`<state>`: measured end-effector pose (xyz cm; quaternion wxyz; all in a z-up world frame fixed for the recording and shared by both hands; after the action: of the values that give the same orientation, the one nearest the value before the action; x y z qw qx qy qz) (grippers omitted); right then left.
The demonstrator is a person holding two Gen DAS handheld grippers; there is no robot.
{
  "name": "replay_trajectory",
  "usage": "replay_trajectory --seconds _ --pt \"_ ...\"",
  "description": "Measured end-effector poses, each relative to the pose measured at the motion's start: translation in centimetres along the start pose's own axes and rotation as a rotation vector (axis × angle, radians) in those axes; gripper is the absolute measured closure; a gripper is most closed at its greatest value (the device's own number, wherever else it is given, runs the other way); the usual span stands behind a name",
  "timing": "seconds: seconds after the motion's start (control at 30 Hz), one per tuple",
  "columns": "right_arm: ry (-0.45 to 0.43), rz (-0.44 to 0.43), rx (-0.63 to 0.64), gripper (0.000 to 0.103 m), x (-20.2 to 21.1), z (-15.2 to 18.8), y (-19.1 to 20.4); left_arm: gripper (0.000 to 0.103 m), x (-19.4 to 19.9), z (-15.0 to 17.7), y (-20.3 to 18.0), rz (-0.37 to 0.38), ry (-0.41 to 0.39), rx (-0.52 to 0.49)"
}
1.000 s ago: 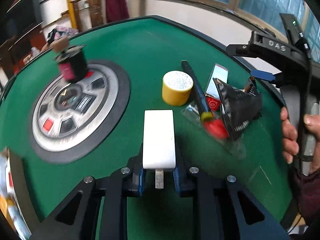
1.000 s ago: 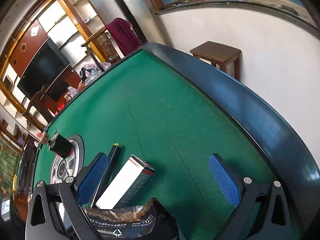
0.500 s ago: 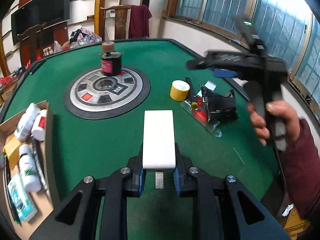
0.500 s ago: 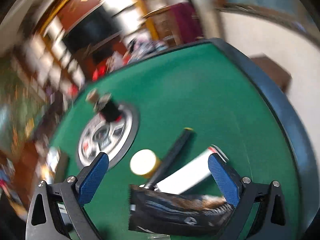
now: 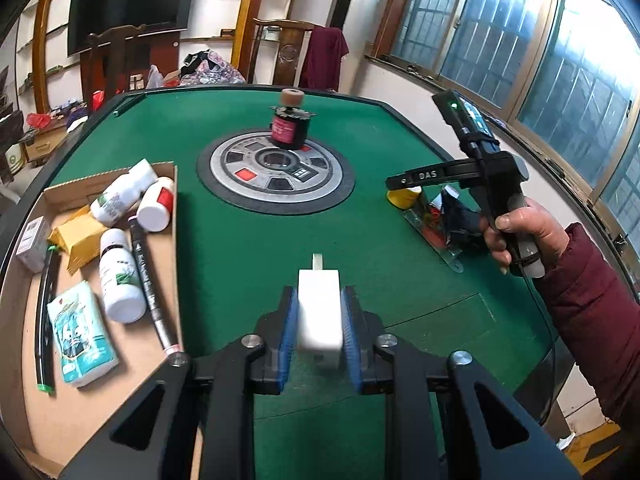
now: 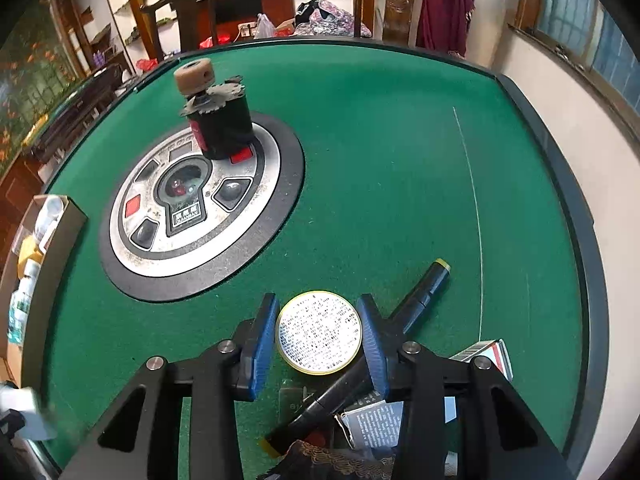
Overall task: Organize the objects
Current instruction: 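Grasp the yellow round tin with the right tool while the left holds the charger, then carry the charger and yellow tin into the box and open both tools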
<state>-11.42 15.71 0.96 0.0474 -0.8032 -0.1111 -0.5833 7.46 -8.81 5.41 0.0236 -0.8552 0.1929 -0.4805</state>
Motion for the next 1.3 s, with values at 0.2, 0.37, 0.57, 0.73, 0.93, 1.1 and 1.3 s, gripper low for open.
replay_trajectory --seconds 0.2,0.37,0.57,0.73,0.93,1.1,1.3 --pt "0.001 0.021 -0.007 0.06 0.3 -0.1 0.6 0.089 0.0 0.1 0.3 0.0 0.007 0.012" --pt "0.013 0.06 0.009 0.059 0.0 0.1 1.3 0.041 -1.0 -0.5 -0.8 -0.008 0.005 0.014" --pt "0.042 0.09 0.04 0.058 -1.2 0.6 2.5 0.03 -3.7 -2.4 -2.3 -0.056 0.015 -0.031" --pt "0.041 0.053 0.019 0.06 -1.2 0.9 2.2 0.03 -7.6 -4.2 -3.0 -0.108 0.065 -0.067" --pt "0.041 0.061 0.033 0.06 -1.3 0.8 2.3 0.029 -10.5 -4.9 -3.9 -0.154 0.11 -0.105" --pt "0.035 0.065 0.025 0.06 -1.3 0.8 2.4 0.054 -10.3 -5.0 -4.0 -0.19 0.096 -0.113" --pt "0.001 0.061 0.004 0.06 -0.2 1.4 2.9 0.054 -9.2 -4.4 -3.3 -0.126 0.093 -0.058"
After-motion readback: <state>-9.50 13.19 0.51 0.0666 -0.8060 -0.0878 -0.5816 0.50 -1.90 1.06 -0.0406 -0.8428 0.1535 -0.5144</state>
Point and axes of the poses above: each gripper's, at about its wrist camera, not at the fingertips, and x roughly against the way its jaws point, y to its left, z to its underside, the point moved 2 cm from there along -x, roughly the way its jaws point, and after that the axes turned 11 degrees about y, right-handed, at the moved point
